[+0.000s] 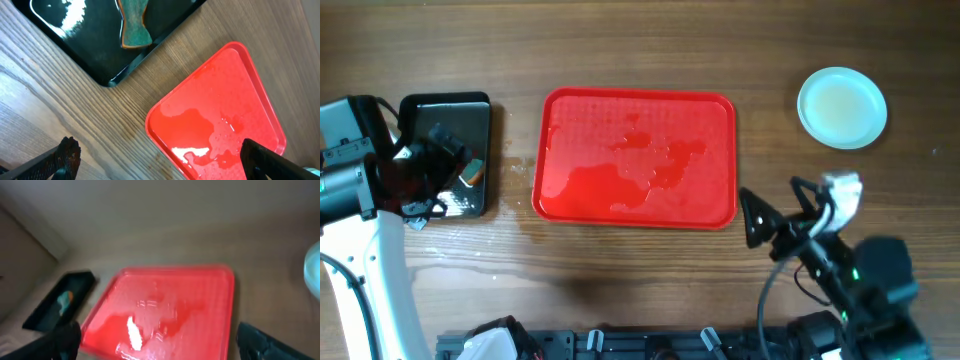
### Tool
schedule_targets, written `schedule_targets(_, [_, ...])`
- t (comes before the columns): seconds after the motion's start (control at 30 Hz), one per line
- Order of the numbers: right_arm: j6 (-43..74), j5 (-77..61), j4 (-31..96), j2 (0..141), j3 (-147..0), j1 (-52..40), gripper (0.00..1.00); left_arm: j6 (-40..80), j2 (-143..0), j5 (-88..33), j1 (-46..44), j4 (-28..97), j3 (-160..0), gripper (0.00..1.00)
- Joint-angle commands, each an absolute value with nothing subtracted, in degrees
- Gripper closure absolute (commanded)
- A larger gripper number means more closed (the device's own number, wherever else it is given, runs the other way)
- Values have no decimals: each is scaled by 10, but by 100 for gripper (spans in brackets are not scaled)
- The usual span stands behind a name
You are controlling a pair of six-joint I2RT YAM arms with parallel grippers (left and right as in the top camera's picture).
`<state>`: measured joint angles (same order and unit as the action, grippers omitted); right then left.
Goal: Clean dirty plates on tray and stack at the side
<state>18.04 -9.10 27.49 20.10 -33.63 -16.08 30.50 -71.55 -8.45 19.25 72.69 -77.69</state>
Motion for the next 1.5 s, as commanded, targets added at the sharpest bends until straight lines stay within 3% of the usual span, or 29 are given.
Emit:
schedule_targets(0.0, [93,-79,233,107,-265,-161,0,302,-710,-90,194,727,-780,0])
schedule_targets(0.23, [125,-62,119,3,-135,-121,0,302,-710,-90,194,727,-780,0])
schedule_targets(0.5, [169,-65,-10,2,-4,-73,0,302,-710,-90,194,727,-780,0])
schedule_targets(1.07, [-13,-42,1,1,-3,-3,0,302,-710,-90,194,727,-780,0])
schedule_targets(1.47, [15,-49,-2,1,-3,-4,0,302,-710,-90,194,727,-780,0])
